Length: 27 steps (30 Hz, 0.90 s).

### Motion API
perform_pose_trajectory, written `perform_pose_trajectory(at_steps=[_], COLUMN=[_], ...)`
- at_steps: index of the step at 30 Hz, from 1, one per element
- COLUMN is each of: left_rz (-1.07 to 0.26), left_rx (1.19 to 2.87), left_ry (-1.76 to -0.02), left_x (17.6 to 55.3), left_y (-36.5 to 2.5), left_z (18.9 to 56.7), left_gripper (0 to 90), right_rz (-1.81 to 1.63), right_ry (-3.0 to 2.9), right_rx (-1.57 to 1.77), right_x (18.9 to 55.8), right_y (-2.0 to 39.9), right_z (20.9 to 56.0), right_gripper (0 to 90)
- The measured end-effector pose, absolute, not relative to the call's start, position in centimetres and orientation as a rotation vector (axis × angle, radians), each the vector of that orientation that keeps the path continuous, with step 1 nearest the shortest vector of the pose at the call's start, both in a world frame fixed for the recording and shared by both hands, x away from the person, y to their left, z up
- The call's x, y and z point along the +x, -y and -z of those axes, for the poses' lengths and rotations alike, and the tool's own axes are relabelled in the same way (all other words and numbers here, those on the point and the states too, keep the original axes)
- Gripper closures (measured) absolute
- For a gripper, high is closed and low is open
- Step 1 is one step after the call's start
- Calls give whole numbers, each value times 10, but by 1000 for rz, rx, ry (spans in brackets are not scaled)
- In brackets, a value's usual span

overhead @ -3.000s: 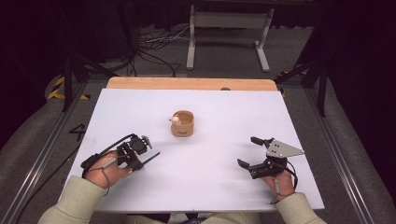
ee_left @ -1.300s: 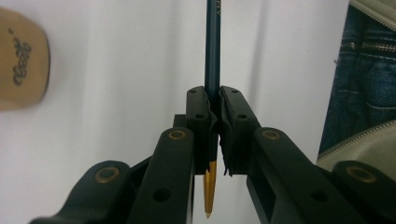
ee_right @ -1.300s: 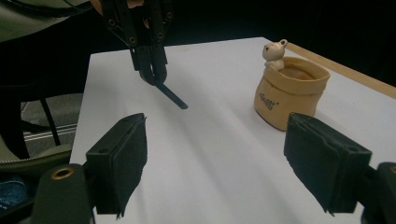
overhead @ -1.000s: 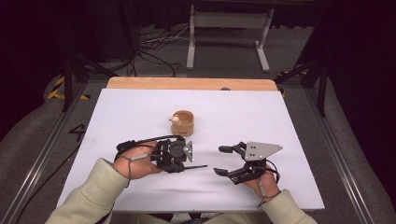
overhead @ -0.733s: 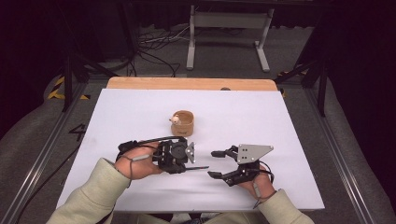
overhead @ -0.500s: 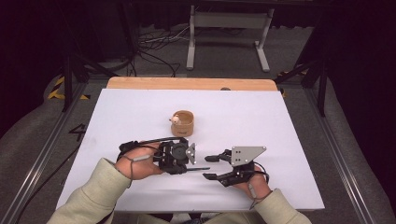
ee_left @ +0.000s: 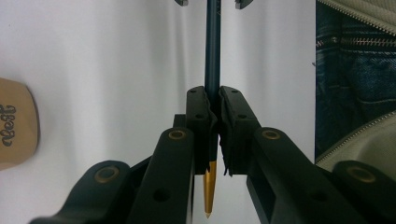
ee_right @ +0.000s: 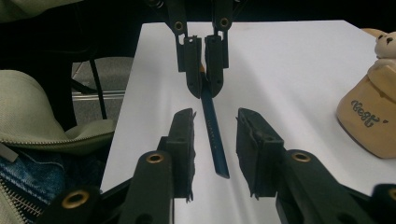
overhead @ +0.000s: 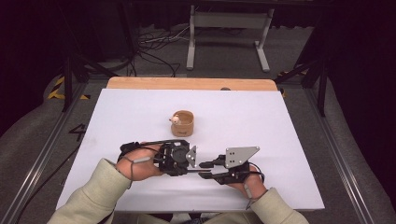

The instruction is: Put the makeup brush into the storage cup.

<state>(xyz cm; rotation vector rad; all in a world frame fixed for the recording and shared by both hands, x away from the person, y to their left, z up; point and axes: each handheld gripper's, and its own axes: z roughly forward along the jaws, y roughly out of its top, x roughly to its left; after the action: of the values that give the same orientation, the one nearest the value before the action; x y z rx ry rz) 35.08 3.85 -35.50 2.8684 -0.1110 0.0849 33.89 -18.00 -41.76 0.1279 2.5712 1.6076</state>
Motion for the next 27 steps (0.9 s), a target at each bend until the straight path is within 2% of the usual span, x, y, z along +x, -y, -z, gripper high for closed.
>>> perform_pose_trajectory(at_steps=[15, 18, 27], left_rz=[-87, -76, -74], left_rx=[2871, 2870, 2866], left_ry=[126, 130, 141], left_x=[350, 350, 348], left_y=[-39, -39, -39], left_z=[356, 356, 357], left_gripper=[832, 832, 832], right_rz=[-1620, -1615, -1615], right_ry=[-2583, -2589, -2595], right_rx=[112, 103, 78], right_x=[339, 339, 338], right_y=[178, 177, 177], right_z=[420, 420, 420], right_gripper=[788, 842, 851])
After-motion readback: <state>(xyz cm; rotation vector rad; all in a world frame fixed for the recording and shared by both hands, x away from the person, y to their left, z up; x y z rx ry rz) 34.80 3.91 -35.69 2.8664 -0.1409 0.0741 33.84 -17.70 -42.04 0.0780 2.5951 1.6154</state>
